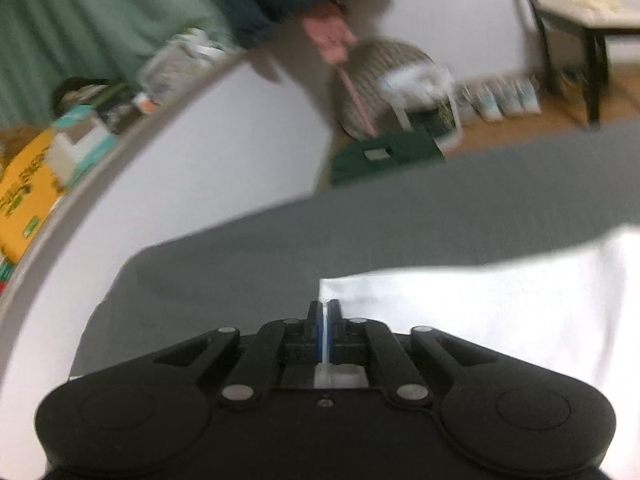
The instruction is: Fold clothes
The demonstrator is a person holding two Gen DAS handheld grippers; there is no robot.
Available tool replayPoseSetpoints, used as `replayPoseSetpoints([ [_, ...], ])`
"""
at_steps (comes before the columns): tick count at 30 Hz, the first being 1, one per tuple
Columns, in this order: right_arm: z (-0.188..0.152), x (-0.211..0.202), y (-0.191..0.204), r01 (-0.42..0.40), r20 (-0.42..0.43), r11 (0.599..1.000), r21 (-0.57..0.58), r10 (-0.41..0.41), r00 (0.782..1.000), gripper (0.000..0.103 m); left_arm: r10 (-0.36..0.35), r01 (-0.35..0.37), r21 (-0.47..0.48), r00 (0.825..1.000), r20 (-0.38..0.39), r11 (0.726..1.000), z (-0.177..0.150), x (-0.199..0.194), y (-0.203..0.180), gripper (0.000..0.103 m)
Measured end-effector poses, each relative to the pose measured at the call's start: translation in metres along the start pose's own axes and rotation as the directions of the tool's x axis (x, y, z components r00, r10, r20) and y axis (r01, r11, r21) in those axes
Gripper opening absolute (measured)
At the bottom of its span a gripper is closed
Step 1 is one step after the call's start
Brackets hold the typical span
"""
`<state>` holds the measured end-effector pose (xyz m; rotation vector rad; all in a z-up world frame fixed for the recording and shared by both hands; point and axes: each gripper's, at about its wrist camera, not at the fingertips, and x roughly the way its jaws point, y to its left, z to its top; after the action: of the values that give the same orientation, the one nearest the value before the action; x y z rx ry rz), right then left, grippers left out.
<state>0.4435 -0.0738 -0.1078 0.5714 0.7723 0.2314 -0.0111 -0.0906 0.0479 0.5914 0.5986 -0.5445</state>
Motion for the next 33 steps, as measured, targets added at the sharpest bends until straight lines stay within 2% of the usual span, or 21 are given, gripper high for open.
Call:
replayPoseSetpoints([
  [1,0.002,-0.002,-0.005,-0.058,-0.014,0.998,0.031,0.059,0.998,0.025,0.002,-0.002,-0.005,1.000,-0.004,1.000,0.000,0.002,0.000,0.003],
  [2,0.006,-0.007,-0.009,-0.110,-0.026,0.993,0.050,0.112,0.993,0.043,0.005,-0.005,-0.007,1.000,-0.007,1.000,0.000,0.003,0.001,0.003],
  [3,0.009,-0.015,-0.011,-0.139,-0.021,0.989,0.053,0.140,0.990,0.045,0.008,-0.009,-0.008,1.000,-0.008,1.000,-0.001,0.004,0.001,0.003],
  [5,0.013,-0.039,-0.017,-0.228,-0.033,0.973,0.031,0.229,0.973,0.045,0.016,-0.016,-0.010,1.000,-0.010,1.000,-0.002,0.006,0.001,0.003],
  [8,0.003,-0.077,-0.027,-0.321,-0.124,0.947,-0.006,0.318,0.940,0.045,0.038,-0.039,-0.027,0.999,-0.017,0.999,-0.005,0.010,0.003,0.003],
  [10,-0.024,-0.104,-0.032,-0.368,-0.213,0.930,-0.013,0.357,0.910,0.045,0.074,-0.075,-0.054,0.997,-0.015,0.996,-0.007,0.011,0.007,0.003],
  [13,-0.067,-0.142,-0.037,-0.429,-0.340,0.903,-0.020,0.397,0.852,0.045,0.146,-0.145,-0.140,0.989,-0.003,0.979,-0.010,0.008,0.019,0.003],
  [17,-0.130,-0.138,-0.022,-0.435,-0.439,0.900,0.006,0.394,0.808,0.045,0.232,-0.227,-0.271,0.973,-0.014,0.935,-0.018,0.008,0.038,0.003],
  [18,-0.143,-0.134,-0.018,-0.427,-0.454,0.904,0.019,0.388,0.802,0.045,0.244,-0.240,-0.301,0.969,-0.024,0.923,-0.020,0.009,0.042,0.003],
  [20,-0.156,-0.129,-0.016,-0.405,-0.416,0.912,0.070,0.396,0.819,0.042,0.265,-0.260,-0.375,0.963,-0.039,0.890,-0.028,0.010,0.052,0.003],
  [22,-0.159,-0.145,-0.024,-0.427,-0.352,0.897,0.119,0.440,0.826,0.042,0.277,-0.269,-0.464,0.959,-0.051,0.844,-0.037,0.010,0.064,0.003],
  [24,-0.159,-0.168,-0.034,-0.463,-0.284,0.872,0.161,0.490,0.824,0.045,0.290,-0.276,-0.556,0.955,-0.065,0.784,-0.048,0.010,0.078,0.003],
  [25,-0.160,-0.183,-0.043,-0.478,-0.261,0.861,0.174,0.509,0.820,0.047,0.294,-0.275,-0.607,0.953,-0.071,0.746,-0.056,0.009,0.086,0.003],
  [27,-0.169,-0.221,-0.067,-0.501,-0.247,0.845,0.186,0.534,0.809,0.055,0.313,-0.274,-0.721,0.946,-0.083,0.636,-0.076,0.006,0.105,0.003],
  [29,-0.182,-0.256,-0.097,-0.517,-0.251,0.831,0.207,0.556,0.792,0.056,0.348,-0.276,-0.797,0.933,-0.088,0.537,-0.094,0.007,0.122,0.003],
  [31,-0.204,-0.288,-0.123,-0.524,-0.255,0.818,0.240,0.573,0.779,0.057,0.345,-0.275,-0.836,0.932,-0.111,0.475,-0.105,0.014,0.136,0.003],
  [33,-0.222,-0.310,-0.144,-0.524,-0.236,0.810,0.263,0.581,0.779,0.063,0.340,-0.275,-0.869,0.931,-0.133,0.411,-0.115,0.020,0.151,0.003],
])
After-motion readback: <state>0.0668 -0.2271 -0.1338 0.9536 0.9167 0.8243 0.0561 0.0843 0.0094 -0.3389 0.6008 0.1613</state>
